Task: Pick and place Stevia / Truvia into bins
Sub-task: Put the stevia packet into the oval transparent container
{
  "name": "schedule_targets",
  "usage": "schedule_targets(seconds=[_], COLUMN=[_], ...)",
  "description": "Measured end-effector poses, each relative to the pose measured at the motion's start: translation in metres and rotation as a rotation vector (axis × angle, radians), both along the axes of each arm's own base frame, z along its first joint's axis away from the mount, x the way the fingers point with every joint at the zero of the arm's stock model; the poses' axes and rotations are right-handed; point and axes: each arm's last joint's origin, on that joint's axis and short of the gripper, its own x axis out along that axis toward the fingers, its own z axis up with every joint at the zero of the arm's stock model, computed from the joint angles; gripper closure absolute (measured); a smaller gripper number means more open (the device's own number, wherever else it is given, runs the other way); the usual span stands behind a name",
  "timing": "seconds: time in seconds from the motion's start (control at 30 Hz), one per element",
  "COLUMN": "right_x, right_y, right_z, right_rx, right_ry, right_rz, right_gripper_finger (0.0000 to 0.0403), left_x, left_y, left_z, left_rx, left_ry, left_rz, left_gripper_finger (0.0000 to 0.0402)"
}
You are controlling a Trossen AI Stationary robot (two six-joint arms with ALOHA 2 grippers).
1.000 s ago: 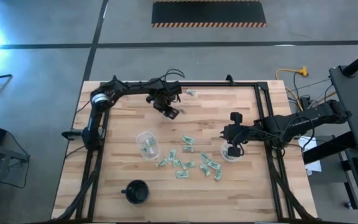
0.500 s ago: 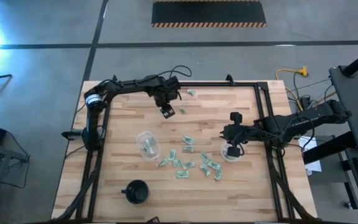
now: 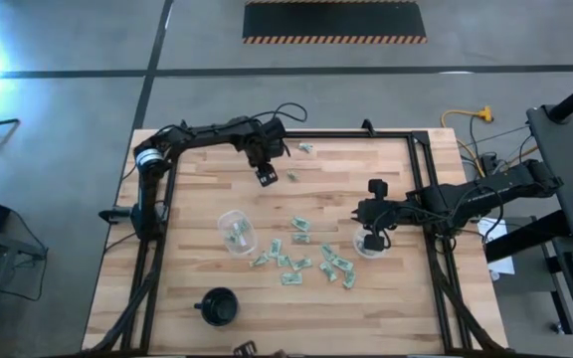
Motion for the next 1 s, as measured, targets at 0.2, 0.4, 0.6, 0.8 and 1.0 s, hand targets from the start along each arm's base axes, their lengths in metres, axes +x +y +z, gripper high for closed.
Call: schedule_targets(seconds=[0.2,0.4,0.6,0.8,1.0], right_x=[0.0,0.0,0.001,0.001,0.001], right_y=[0.0,0.0,0.0,0.0,0.0], right_z=[0.0,0.0,0.0,0.0,-0.001], right_rx=[0.001,0.001,0.002,0.002,0.002], right_ry=[-0.002,-0.004,-0.007,-0.009,-0.006], right_rz=[0.0,0.0,0.0,0.0,0.0], right_gripper_finger=[0.0344,0.0344,0.0344,0.0344,0.0344], left_x=[-0.002,-0.006,-0.004,-0.003,0.0], left_y=[0.007,0.019,0.02,0.021,0.022], left_z=[0.001,-0.009,-0.02,-0.029,-0.04], left_rx=[-0.029,-0.059,-0.084,-0.099,-0.144], left_ry=[-0.027,-0.007,0.013,0.038,0.051], left_rz=[0.176,0.376,0.414,0.429,0.42], left_gripper_finger=[0.0215,0.016,0.0122,0.0098,0.0088])
